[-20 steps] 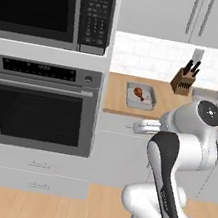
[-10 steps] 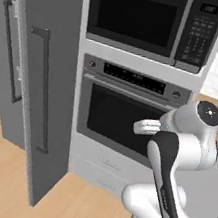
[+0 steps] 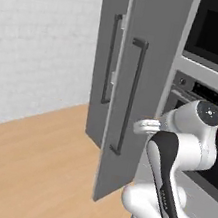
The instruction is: Place one garlic and one chicken drumstick in each tupperware on the nearby counter, to pack two identical lunches.
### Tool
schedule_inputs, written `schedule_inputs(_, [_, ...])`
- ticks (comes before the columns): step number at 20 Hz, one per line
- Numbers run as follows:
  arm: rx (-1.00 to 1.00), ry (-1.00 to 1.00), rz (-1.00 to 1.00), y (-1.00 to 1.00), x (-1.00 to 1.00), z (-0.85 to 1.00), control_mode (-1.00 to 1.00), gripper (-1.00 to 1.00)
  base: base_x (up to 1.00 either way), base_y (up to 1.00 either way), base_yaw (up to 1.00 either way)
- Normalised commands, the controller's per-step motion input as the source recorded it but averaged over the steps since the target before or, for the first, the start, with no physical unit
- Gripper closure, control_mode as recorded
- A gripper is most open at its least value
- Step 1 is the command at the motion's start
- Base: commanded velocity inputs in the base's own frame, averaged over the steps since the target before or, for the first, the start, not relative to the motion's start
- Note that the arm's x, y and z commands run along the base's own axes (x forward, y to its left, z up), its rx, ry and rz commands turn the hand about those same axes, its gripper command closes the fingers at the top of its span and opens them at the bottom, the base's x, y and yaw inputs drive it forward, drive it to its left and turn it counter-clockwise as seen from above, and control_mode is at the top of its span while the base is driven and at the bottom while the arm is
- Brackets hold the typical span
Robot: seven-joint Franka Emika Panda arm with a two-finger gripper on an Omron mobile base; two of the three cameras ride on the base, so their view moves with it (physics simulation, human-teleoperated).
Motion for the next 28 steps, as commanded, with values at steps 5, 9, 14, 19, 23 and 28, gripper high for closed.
schedule_inputs(5, [0.0, 0.0, 0.0, 0.0, 0.0, 0.0, 1.0, -1.0, -0.54, 0.72, 0.78])
schedule_inputs(9, [0.0, 0.0, 0.0, 0.0, 0.0, 0.0, 1.0, -1.0, -0.28, 1.0, 0.63])
schedule_inputs(14, [0.0, 0.0, 0.0, 0.0, 0.0, 0.0, 1.0, -1.0, 0.99, 0.39, 0.18])
schedule_inputs(19, [0.0, 0.0, 0.0, 0.0, 0.0, 0.0, 1.0, -1.0, 1.0, 0.06, 0.01])
schedule_inputs(23, [0.0, 0.0, 0.0, 0.0, 0.0, 0.0, 1.0, -1.0, 1.0, 0.0, 0.03])
schedule_inputs(28, [0.0, 0.0, 0.0, 0.0, 0.0, 0.0, 1.0, -1.0, 1.0, -0.16, 0.02])
